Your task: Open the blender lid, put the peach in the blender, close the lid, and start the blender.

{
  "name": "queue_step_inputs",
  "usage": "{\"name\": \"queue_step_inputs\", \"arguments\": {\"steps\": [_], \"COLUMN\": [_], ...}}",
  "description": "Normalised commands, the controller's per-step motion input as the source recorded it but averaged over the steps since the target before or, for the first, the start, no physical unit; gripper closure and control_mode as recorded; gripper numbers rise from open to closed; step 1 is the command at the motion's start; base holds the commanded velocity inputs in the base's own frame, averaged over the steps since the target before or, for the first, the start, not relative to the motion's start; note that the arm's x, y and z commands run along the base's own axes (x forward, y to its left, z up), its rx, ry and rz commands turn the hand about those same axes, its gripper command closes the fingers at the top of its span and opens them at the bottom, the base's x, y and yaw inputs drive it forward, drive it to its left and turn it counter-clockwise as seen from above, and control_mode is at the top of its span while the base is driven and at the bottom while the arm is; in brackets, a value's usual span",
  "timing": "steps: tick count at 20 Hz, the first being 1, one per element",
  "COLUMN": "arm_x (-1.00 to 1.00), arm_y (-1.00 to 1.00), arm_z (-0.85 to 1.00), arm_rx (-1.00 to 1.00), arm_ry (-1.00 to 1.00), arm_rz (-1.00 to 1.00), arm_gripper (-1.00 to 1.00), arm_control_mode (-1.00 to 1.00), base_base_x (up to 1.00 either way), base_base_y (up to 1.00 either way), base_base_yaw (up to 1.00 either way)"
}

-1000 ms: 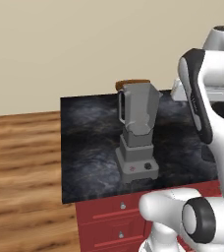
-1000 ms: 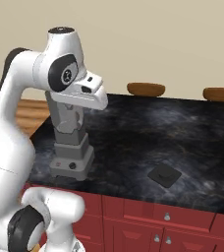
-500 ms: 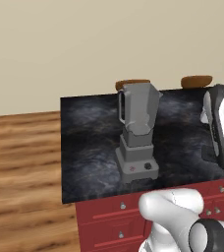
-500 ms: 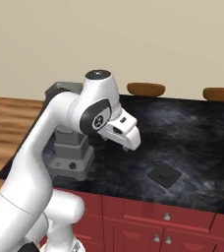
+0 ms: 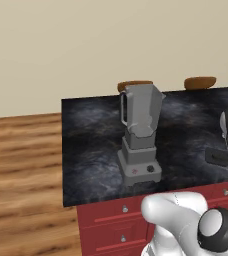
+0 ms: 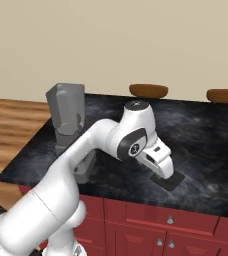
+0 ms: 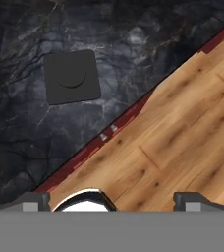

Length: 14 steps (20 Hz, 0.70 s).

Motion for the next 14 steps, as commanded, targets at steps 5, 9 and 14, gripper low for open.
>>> {"name": "queue_step_inputs", "arguments": {"steps": [5, 9, 14], "arm_x": [0.29, 0.5, 0.45], "arm_y": [-0.29, 0.0, 0.0], "arm_z": [-0.55, -0.14, -0.07], "arm_rx": [0.02, 0.08, 0.06], "arm_ry": [0.02, 0.0, 0.0], "arm_rz": [0.0, 0.02, 0.02], "arm_gripper": [-1.0, -1.0, -1.0], "arm_control_mode": [-1.0, -1.0, -1.0], "base_base_x": [0.0, 0.0, 0.0], "base_base_y": [0.0, 0.0, 0.0], "base_base_yaw": [0.0, 0.0, 0.0]}}
